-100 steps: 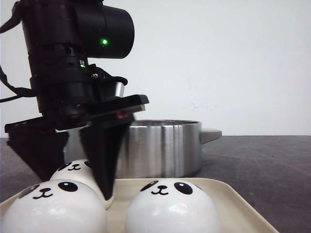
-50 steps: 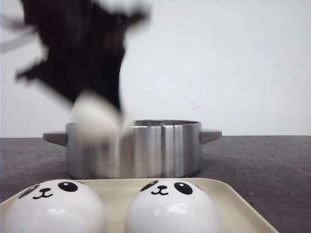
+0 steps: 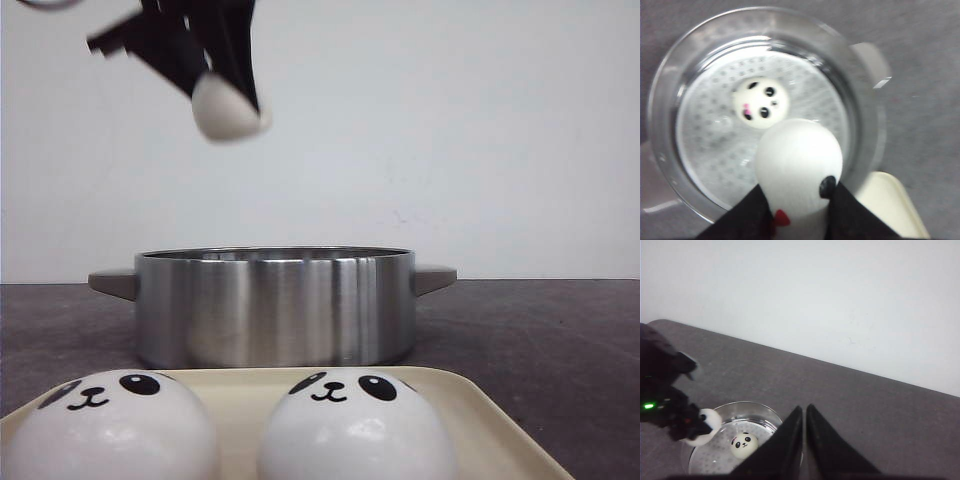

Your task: Steam buns

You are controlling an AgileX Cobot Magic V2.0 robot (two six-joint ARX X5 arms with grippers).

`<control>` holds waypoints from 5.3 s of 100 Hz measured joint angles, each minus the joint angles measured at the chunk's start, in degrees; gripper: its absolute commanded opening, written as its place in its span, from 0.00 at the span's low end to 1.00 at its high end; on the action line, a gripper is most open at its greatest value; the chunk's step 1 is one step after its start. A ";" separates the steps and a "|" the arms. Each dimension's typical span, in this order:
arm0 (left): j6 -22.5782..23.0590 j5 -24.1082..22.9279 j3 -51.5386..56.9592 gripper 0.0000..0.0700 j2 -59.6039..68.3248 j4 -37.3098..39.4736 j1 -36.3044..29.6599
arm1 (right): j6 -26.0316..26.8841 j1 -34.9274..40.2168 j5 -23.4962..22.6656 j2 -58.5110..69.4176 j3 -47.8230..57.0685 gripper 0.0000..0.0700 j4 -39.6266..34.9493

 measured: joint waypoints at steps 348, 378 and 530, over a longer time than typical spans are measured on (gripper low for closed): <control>-1.29 -3.45 15.80 1.00 -41.75 -20.24 6.08 | 14.58 -18.27 -65.31 27.45 -48.17 0.85 27.50; -1.29 -3.45 15.80 1.00 -41.72 -20.24 6.08 | 13.14 -19.32 -65.88 32.06 -48.17 0.85 29.55; -1.29 -3.45 15.80 1.00 -41.72 -20.17 6.08 | 0.61 -30.12 -55.39 24.33 -18.53 0.01 22.36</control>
